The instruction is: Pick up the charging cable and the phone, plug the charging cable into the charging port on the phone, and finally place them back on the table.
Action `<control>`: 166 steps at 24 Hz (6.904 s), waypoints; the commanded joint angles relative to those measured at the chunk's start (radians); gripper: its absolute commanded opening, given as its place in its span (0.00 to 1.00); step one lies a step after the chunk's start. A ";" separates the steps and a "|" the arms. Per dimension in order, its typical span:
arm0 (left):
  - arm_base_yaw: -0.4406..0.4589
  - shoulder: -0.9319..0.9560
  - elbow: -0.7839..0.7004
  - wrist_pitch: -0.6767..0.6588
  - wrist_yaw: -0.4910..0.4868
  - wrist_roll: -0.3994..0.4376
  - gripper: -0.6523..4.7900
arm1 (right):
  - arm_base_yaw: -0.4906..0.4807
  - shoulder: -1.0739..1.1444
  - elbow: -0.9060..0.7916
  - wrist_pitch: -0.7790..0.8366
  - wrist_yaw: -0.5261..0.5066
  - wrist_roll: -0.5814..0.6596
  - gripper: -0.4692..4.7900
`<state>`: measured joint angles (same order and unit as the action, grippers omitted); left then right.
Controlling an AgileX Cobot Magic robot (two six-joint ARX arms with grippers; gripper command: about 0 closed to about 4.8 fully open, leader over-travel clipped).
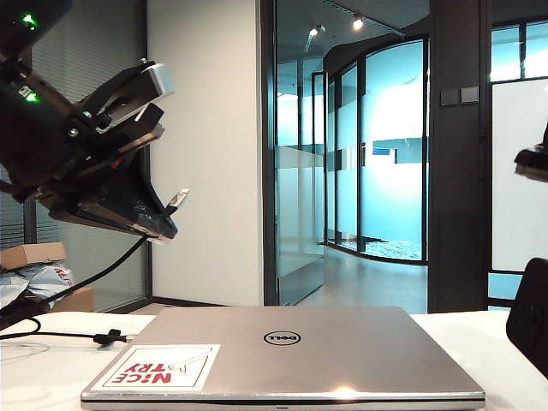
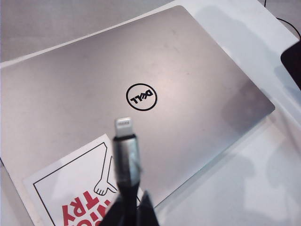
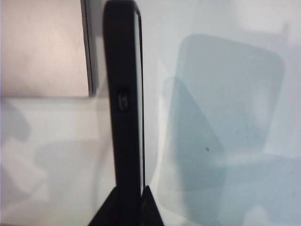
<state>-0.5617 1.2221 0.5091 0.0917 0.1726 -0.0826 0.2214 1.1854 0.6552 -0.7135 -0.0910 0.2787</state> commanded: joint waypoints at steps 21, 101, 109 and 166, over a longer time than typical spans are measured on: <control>-0.001 -0.003 0.000 0.012 0.003 0.002 0.11 | 0.033 0.289 0.010 -0.015 0.010 -0.048 0.31; -0.380 -0.003 0.000 -0.021 0.004 -0.606 0.11 | 0.227 0.371 0.043 1.084 -0.792 0.637 0.08; -0.380 -0.003 0.000 0.018 0.004 -0.606 0.11 | 0.227 0.371 0.043 1.084 -0.791 0.632 0.08; -0.380 -0.003 0.000 -0.004 0.004 -0.606 0.11 | 0.226 0.369 0.047 1.099 -0.828 0.610 0.08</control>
<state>-0.9436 1.2221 0.5083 0.0696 0.1768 -0.6930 0.4450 1.5635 0.6933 0.3542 -0.8917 0.8989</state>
